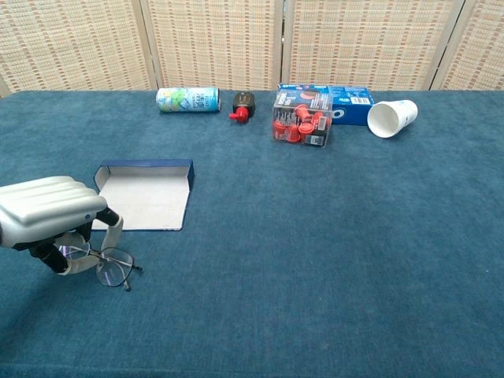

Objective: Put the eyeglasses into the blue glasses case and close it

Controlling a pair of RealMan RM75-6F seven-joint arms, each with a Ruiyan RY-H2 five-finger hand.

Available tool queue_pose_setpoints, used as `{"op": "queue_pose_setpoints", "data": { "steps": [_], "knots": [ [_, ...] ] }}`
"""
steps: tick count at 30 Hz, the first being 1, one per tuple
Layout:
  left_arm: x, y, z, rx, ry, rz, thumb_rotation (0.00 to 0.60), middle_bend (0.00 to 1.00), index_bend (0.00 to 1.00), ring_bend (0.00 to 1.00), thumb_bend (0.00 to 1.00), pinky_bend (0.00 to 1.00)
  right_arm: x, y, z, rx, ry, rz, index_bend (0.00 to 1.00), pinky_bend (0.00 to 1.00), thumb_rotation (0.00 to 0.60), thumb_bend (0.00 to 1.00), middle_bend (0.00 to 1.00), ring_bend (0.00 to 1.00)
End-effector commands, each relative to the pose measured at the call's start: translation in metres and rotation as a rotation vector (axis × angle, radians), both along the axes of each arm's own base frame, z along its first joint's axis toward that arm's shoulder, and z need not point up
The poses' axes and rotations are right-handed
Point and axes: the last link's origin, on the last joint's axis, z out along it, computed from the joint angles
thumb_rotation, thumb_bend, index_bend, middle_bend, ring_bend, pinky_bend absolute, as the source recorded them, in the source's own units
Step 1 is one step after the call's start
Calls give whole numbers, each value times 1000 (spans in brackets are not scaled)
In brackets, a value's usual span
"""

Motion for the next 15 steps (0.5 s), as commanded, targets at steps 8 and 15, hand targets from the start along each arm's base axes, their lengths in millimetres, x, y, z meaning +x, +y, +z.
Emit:
{"op": "queue_pose_setpoints", "data": {
  "steps": [8,15],
  "knots": [
    [1,2,0,3,-3,-5,600,1000,563,1000,444,1000,0,1,0,-1,1,-2,37,106,600,263,152,79],
    [4,4,2,10,-17,-11,600,1000,593,1000,460,1000,0,3,1,-8,0,-4,37,106,600,263,152,79]
  ]
}}
